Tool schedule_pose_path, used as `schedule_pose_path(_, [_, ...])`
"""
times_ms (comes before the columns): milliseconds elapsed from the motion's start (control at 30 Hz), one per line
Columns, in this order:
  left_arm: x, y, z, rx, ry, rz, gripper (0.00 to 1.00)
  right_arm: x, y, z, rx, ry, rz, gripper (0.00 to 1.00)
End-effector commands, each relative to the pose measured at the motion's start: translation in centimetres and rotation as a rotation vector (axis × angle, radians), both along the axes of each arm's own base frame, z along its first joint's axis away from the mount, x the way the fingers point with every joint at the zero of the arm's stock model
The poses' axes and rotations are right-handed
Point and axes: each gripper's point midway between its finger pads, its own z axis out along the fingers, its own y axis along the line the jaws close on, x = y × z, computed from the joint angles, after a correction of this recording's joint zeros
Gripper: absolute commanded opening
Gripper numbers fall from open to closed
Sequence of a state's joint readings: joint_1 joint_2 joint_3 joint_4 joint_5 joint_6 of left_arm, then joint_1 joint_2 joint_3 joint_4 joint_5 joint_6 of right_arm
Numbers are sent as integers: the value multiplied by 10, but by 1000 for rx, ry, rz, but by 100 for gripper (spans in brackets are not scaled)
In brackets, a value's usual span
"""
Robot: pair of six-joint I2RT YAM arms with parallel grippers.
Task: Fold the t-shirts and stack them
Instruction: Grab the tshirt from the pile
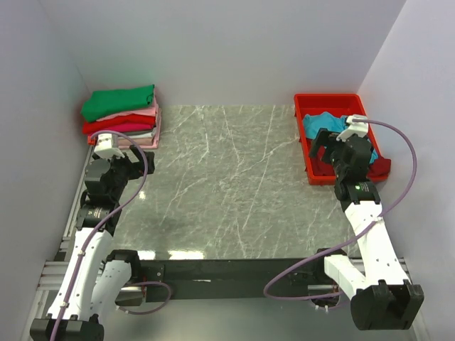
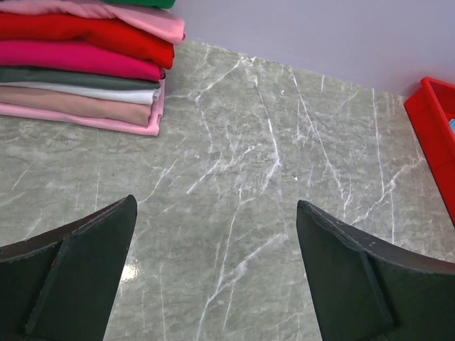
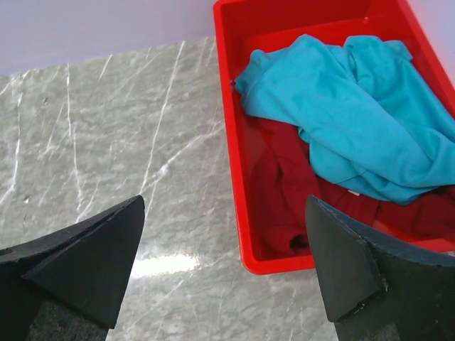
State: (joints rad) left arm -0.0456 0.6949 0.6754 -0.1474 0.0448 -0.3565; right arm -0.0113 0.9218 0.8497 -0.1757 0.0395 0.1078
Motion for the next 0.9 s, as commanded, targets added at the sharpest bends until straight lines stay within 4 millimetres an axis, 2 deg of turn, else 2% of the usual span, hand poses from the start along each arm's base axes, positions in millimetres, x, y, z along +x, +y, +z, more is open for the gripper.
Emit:
schedule_pose_path(0, [-1, -2, 27, 5, -70, -14, 99, 2, -8, 20, 0, -78, -46, 100])
schedule_pose_path(133, [-2, -4, 28, 1, -74, -22, 100, 3, -5, 23, -96, -67, 18, 100])
schedule_pose_path(233, [-3, -5, 30, 1, -77, -29, 99, 5, -3, 27, -254, -45, 106, 100])
schedule_pose_path(300, [-4, -7, 31, -2, -77, -41, 99, 8, -5, 16, -313, 29, 134, 100])
schedule_pose_path(333, [-4, -8, 30, -4, -75, -45, 100, 13, -1, 26, -317, 25, 165, 100])
schedule_pose_path(400, [-5, -9, 33, -5, -84, -56, 99, 21, 3, 2, -323, 143, 219, 100])
schedule_pose_path(567, [-6, -13, 33, -9, -82, -77, 99, 52, 13, -20, -293, 238, 299, 100])
schedule_pose_path(667, [-7, -16, 35, -11, -92, -90, 99, 77, 5, -37, -207, 312, 279, 100])
schedule_pose_path(700, [-7, -15, 35, -10, -90, -91, 99, 81, -4, -46, -180, 356, 257, 100])
schedule_pose_path(733, [-8, -16, 37, -10, -95, -94, 99, 96, -9, -54, -159, 390, 251, 100])
schedule_pose_path(800, [-8, -16, 38, -10, -99, -95, 99, 106, -19, -65, -128, 439, 233, 100])
schedule_pose_path(867, [-8, -19, 36, -13, -95, -107, 99, 122, -37, -77, -125, 470, 199, 99])
